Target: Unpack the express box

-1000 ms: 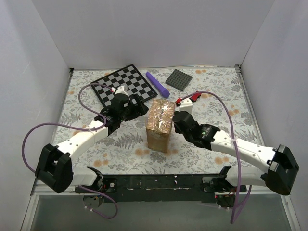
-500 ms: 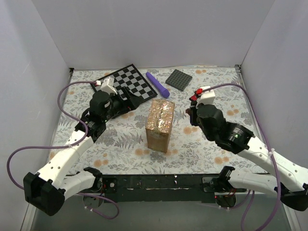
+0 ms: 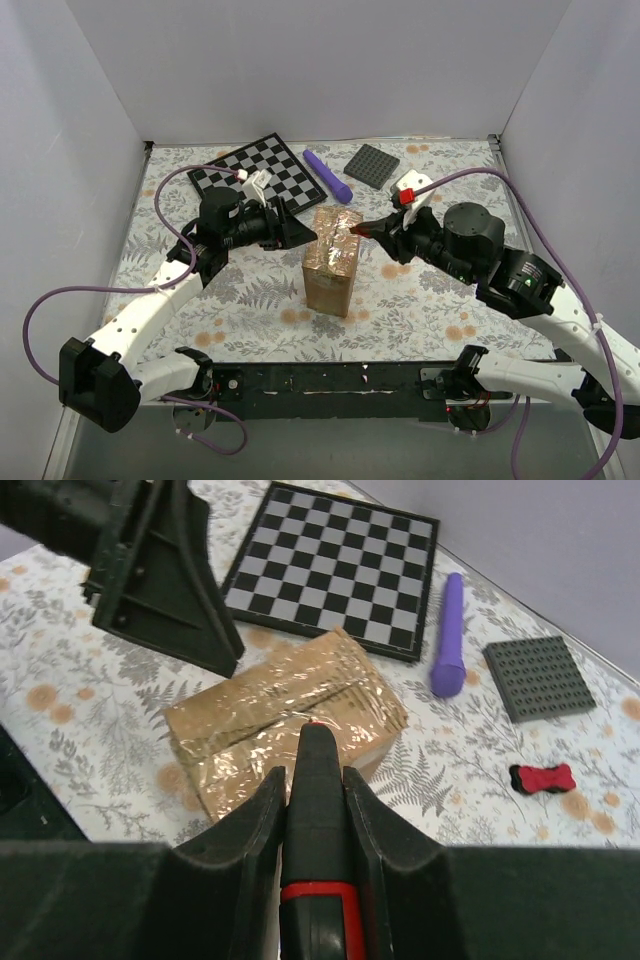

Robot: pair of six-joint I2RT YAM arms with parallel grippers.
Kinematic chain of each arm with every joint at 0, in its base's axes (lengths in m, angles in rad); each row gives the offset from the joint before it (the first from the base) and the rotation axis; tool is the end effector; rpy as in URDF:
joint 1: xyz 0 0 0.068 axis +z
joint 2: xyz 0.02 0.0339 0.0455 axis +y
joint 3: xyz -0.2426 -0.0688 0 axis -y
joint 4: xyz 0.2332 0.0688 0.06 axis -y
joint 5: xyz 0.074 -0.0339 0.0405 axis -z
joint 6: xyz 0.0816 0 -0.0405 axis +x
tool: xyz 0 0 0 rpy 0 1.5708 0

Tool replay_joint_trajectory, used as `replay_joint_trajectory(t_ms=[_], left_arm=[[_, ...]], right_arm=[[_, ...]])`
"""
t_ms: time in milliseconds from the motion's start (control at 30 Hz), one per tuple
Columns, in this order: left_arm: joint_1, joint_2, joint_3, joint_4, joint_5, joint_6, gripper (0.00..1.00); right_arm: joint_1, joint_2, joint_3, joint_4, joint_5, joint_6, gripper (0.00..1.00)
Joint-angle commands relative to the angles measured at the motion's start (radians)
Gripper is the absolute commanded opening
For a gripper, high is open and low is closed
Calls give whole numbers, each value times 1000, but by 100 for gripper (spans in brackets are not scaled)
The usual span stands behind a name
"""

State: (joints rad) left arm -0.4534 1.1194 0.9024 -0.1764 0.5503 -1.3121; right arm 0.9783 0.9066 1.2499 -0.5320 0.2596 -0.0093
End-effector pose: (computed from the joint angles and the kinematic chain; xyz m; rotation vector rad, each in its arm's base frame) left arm 0.2397 -0.1643 0.2852 -0.5585 2.2526 -1.5851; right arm 0.1402 0.1708 0.4108 -0.6696 1.6465 0.4767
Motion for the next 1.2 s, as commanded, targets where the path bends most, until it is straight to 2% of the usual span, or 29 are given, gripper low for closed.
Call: replay_joint_trajectory(t_ms=[0,100,233,300,333,367,433,800,867,1167], left_arm=[[-1,-12,26,-41,105,65,65],[-1,11,35,-75,120,82,63],[-1,28,23,-87,117,96,59],[1,33,18,-84,120,96,51],[1,39,16,-81,123,99,48],[1,40,16,-80,126,99,40],[1,51,18,-81,128,100,35],[1,63,3,-63,128,88,17],[-1,57,-7,-54,126,83,14],[1,51,-14,-46,131,77,6]], right_arm=[[20,18,75,43,-167,-124,1],[51,38,92,50,-187,-155,1],[134,60,102,46,-132,-190,1],[183,58,86,58,-103,-210,1],[198,58,80,70,-67,-219,1],[236,57,74,75,-40,-230,1],[279,51,56,102,45,-264,1],[577,100,-4,121,381,-393,1],[602,109,-23,136,441,-386,1],[635,95,-87,200,497,-376,1]])
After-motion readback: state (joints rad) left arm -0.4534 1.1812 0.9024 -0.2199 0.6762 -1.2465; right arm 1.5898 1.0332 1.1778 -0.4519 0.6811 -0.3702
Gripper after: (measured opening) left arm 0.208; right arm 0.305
